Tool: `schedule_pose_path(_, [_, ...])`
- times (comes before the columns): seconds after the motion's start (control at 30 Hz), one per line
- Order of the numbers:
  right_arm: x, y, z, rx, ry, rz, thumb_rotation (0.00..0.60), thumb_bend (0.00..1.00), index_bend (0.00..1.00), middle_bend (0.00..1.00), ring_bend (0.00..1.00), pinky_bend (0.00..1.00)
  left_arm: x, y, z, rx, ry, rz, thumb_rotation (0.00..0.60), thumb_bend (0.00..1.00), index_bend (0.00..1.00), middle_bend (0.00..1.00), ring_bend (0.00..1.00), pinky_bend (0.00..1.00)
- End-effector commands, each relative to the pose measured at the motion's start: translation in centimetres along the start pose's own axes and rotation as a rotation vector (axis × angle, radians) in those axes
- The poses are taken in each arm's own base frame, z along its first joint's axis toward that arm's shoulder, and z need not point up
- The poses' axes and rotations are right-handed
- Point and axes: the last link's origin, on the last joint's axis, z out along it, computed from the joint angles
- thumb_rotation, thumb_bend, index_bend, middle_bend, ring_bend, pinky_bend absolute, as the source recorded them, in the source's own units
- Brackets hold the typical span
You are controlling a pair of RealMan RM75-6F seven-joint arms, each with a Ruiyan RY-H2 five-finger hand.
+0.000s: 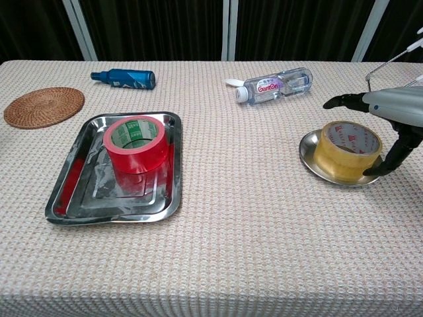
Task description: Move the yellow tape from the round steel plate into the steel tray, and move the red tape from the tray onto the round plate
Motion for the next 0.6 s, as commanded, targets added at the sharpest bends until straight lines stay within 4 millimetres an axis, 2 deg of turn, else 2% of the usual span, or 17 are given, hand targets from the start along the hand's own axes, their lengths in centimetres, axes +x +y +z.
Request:
schedule_pose_path(0.03, [-0.3,-0.5,0.5,-0.005,-0.018,-0.014,0.6,0.1,0.0,0.06,0.0,0.04,-0.1,-0.1,0.0,0.002,-0.001,-0.001,0.6,0.04,0.08,0.11,0.01,0.16])
schedule_pose_path(0.13, [-0.5,-0.6,0.9,-0.017,-0.033,-0.021,0.6,0.11,0.0,0.09,0.0,0.06,-0.1,-0.2,0.0,0.004,0.001,-0.002,0.6,0.04,0.08,0.11,0.01,0.16])
schedule_pose_path(0.3, [-0.4,-0.7,1.3,-0.036,-0.013,-0.022,0.6,0.14,0.02,0.16,0.06,0.2,0.2,-0.4,-0.3,0.009,0.008,-0.002,0.6,0.04,0.08,0.11,0.01,0.16])
schedule_pose_path(0.47, [-0.2,-0.9,1.3,-0.039,0.035,-0.022,0.6,0.21,0.18,0.24,0.2,0.34,0.1,-0.4,-0.3,0.011,0.005,-0.002,0.6,0.04,0.08,0.11,0.01,0.16])
schedule_pose_path(0.6, [0.5,-1.3,0.9,-0.012,0.078,-0.01,0.6,0.24,0.29,0.32,0.28,0.4,0.2,-0.3,-0.3,0.011,0.009,-0.003,0.6,0.04,0.08,0.11,0.01,0.16])
